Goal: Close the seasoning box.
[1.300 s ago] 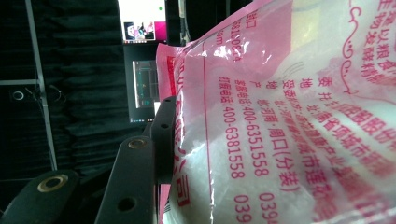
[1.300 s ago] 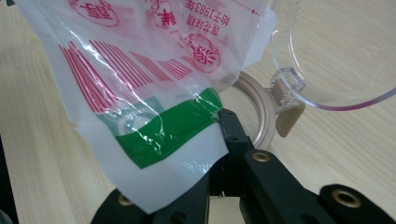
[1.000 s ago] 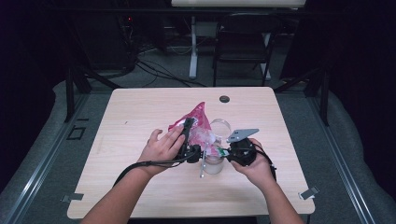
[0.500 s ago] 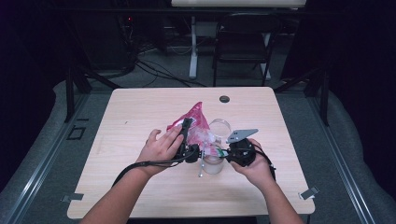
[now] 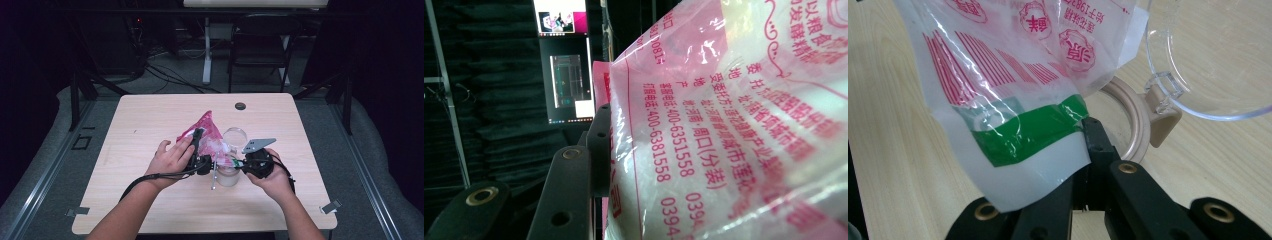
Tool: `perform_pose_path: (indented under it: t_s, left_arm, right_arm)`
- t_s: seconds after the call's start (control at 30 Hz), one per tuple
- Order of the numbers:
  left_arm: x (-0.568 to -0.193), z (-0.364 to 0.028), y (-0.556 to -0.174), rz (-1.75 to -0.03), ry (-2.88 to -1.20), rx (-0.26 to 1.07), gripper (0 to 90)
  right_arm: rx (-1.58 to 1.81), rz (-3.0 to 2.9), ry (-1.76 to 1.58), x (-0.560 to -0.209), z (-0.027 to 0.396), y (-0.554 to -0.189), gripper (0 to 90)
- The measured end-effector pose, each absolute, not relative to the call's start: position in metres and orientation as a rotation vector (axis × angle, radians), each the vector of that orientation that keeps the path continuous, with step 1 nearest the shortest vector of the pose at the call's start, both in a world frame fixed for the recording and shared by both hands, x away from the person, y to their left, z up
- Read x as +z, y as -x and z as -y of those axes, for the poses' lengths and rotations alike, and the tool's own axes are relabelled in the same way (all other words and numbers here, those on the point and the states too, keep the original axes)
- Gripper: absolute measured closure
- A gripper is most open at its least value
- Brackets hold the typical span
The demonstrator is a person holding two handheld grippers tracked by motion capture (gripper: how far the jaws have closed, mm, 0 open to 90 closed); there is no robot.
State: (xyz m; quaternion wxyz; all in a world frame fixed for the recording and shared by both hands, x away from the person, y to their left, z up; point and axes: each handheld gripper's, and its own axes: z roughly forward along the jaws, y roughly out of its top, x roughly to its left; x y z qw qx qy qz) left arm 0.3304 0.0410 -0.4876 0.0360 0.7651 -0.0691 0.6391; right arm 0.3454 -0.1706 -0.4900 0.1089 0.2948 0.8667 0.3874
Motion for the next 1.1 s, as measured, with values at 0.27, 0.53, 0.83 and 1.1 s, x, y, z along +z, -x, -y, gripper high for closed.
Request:
perform_pose_path:
  t_s: [0.27, 0.53, 0.83, 1.1]
  left_arm:
    - [-0.4897, -0.0433, -0.3303, 0.188, -2.342, 1.961, 60.8]
    - [-0.4881, -0.0442, -0.33, 0.185, -2.339, 1.971, 60.8]
    - [-0.4886, -0.0464, -0.3299, 0.143, -2.335, 1.959, 61.2]
    - [-0.4909, -0.0493, -0.329, 0.113, -2.345, 1.943, 62.5]
  right_arm:
    - [1.142, -2.546, -0.862, -0.4892, 0.1699, -0.3449, 90.0]
    - [1.146, -2.545, -0.86, -0.4889, 0.1697, -0.3448, 90.0]
    - [1.155, -2.529, -0.851, -0.4873, 0.1687, -0.3437, 90.0]
    - [1.153, -2.527, -0.849, -0.4859, 0.1669, -0.3424, 90.0]
